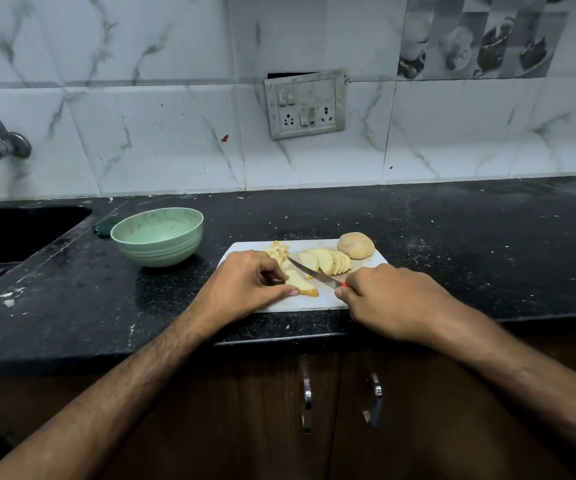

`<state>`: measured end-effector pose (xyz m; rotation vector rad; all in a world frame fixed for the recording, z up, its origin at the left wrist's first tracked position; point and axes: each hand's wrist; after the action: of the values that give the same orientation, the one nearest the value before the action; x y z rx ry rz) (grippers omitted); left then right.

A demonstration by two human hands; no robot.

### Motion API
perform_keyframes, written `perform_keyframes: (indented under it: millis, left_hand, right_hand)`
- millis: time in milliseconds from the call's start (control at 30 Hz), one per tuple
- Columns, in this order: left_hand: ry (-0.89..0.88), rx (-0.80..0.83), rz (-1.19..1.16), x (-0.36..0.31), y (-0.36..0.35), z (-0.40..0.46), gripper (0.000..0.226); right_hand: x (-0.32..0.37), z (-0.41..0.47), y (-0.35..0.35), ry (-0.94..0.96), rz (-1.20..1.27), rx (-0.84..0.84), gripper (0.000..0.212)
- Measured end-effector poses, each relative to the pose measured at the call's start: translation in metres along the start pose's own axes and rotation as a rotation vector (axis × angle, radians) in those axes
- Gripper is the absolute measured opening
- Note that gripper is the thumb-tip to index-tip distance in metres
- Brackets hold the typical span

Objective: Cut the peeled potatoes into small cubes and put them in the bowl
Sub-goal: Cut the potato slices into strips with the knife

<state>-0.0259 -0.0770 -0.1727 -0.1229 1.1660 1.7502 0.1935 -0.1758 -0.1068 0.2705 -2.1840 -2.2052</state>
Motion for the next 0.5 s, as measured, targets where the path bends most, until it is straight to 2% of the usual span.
perform_keyframes:
  millis: [500]
  left_hand:
    - [-0.098, 0.004, 0.112, 0.005, -0.001, 0.002, 0.032]
  right_hand:
    - [0.032, -0.01, -0.002, 0.016, -0.114, -0.06, 0.027]
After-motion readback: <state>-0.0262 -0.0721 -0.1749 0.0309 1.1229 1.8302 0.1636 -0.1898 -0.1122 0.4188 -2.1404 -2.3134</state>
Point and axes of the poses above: each hand's wrist, its own z-axis towards the middle knuckle, its own y-axis out of the back of the hand, x = y × z, and after that the axes turned 8 degrees about -z, right-handed
